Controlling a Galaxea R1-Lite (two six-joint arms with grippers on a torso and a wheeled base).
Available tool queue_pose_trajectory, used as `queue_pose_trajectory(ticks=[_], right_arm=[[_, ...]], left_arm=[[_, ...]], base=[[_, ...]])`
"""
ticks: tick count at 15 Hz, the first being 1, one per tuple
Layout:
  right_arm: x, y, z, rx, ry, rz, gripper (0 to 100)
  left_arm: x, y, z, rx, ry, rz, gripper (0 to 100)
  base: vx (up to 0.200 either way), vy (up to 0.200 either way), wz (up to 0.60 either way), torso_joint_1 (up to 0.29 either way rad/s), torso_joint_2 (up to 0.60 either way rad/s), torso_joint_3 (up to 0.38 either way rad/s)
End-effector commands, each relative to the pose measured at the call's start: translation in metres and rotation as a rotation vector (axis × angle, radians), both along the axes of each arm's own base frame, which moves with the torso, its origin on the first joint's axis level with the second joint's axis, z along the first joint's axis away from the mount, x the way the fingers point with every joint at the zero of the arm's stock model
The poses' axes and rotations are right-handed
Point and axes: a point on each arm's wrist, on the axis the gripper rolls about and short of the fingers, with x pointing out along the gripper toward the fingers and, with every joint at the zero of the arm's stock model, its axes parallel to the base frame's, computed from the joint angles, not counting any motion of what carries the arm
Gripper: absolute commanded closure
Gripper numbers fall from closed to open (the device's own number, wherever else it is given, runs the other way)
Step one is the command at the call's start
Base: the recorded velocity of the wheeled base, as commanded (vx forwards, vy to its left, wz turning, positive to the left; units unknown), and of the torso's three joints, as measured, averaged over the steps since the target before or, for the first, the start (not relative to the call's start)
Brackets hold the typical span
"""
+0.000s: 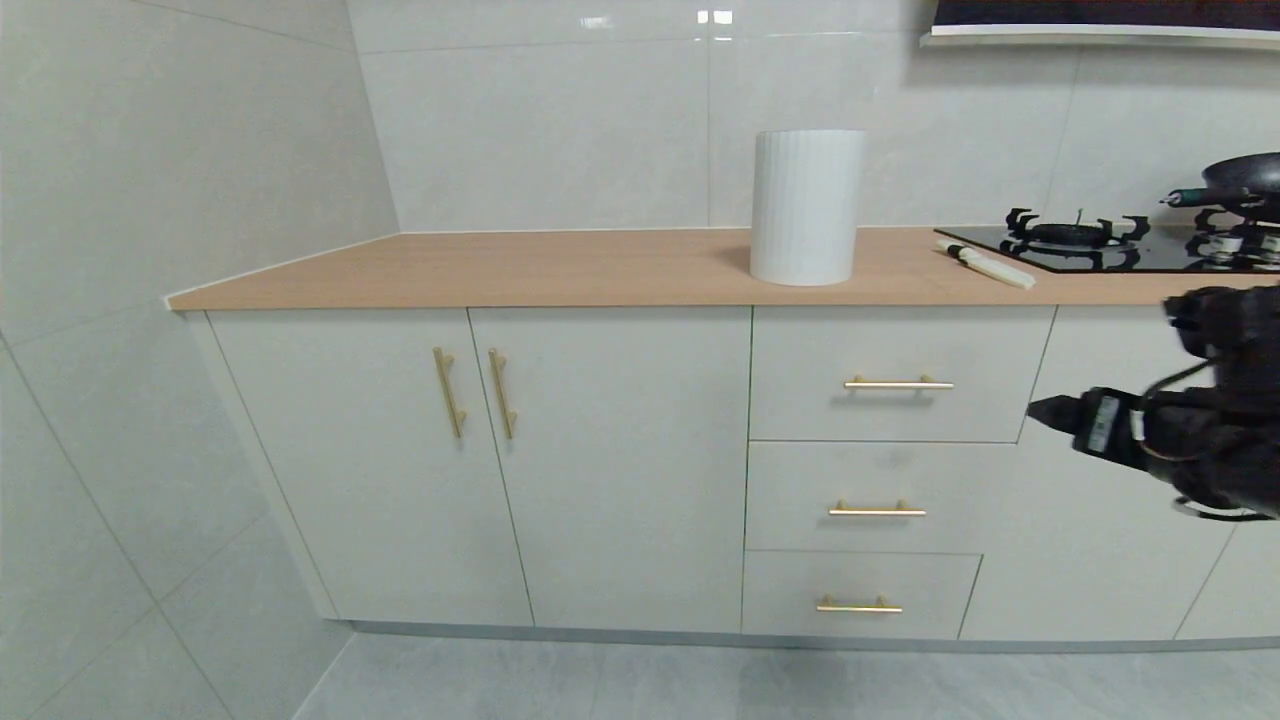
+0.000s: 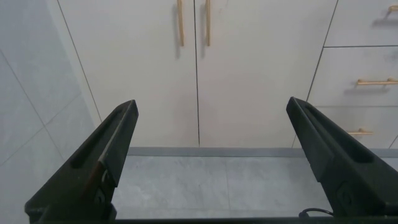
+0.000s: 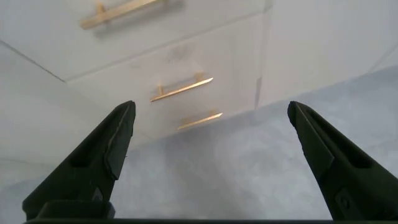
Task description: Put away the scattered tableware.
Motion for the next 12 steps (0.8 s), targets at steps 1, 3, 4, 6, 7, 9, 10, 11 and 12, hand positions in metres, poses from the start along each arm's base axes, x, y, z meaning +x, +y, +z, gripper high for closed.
queue_pose_trajectory(ticks=[1, 3, 4, 6, 7, 9, 10, 11, 12], right_arm=[[-0.128, -0.027, 0.006, -0.105, -0.177, -0.051, 0], [-0.168, -0.04, -0.002, -0.166, -0.249, -0.114, 0], [-0.186, -0.045, -0.007, -0.223, -0.267, -0.153, 0], [-0.218, -0.048, -0.014, -0.285, -0.322, -0.185, 0], [-0.235, -0.048, -0.017, -0.305, -0.351, -0.183, 0], [-0.258, -0.049, -0.025, -0.35, -0.388, -0.178, 0], [-0.276, -0.049, -0.035, -0.374, -0.426, -0.175, 0], [-0.283, -0.049, -0.04, -0.379, -0.433, -0.176, 0], [-0.29, -0.049, -0.045, -0.382, -0.453, -0.184, 0]], left_arm=[[0.0, 0.0, 0.0, 0.0, 0.0, 0.0, 0], [0.0, 0.0, 0.0, 0.0, 0.0, 0.0, 0], [0.0, 0.0, 0.0, 0.0, 0.0, 0.0, 0], [0.0, 0.0, 0.0, 0.0, 0.0, 0.0, 0], [0.0, 0.0, 0.0, 0.0, 0.0, 0.0, 0], [0.0, 0.0, 0.0, 0.0, 0.0, 0.0, 0], [0.0, 0.0, 0.0, 0.0, 0.0, 0.0, 0], [0.0, 0.0, 0.0, 0.0, 0.0, 0.0, 0], [0.0, 0.0, 0.0, 0.0, 0.0, 0.0, 0]], base=[[0.0, 0.0, 0.0, 0.0, 0.0, 0.0], [0.0, 0.0, 0.0, 0.0, 0.0, 0.0], [0.0, 0.0, 0.0, 0.0, 0.0, 0.0], [0.0, 0.0, 0.0, 0.0, 0.0, 0.0], [0.0, 0.0, 0.0, 0.0, 0.0, 0.0], [0.0, 0.0, 0.0, 0.0, 0.0, 0.0], [0.0, 0.0, 0.0, 0.0, 0.0, 0.0], [0.0, 0.0, 0.0, 0.0, 0.0, 0.0], [0.0, 0.0, 0.0, 0.0, 0.0, 0.0]])
